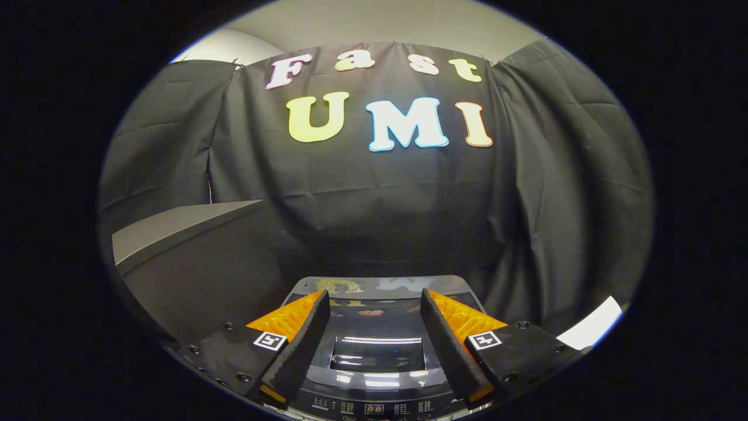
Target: Put the clothes into the washing machine and then close the washing machine lid.
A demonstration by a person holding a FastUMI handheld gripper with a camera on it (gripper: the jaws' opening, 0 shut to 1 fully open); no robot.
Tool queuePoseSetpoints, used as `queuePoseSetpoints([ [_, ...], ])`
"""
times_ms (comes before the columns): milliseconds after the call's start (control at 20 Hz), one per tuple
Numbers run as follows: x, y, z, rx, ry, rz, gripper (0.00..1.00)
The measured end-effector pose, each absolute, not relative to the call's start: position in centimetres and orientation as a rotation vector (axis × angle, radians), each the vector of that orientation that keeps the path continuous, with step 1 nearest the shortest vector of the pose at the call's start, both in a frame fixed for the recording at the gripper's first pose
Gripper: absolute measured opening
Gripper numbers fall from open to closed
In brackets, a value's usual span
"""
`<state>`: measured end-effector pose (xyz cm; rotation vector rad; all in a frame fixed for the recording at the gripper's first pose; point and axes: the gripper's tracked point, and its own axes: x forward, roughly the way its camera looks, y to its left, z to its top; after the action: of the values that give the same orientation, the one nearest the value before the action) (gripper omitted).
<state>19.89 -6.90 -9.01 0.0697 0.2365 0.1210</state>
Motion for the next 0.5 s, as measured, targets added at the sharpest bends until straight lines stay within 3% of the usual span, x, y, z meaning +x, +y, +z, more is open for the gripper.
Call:
queuePoseSetpoints([
  [500, 16.6, -6.8, -4.1, 0.061, 0.142, 0.168, 0.97],
])
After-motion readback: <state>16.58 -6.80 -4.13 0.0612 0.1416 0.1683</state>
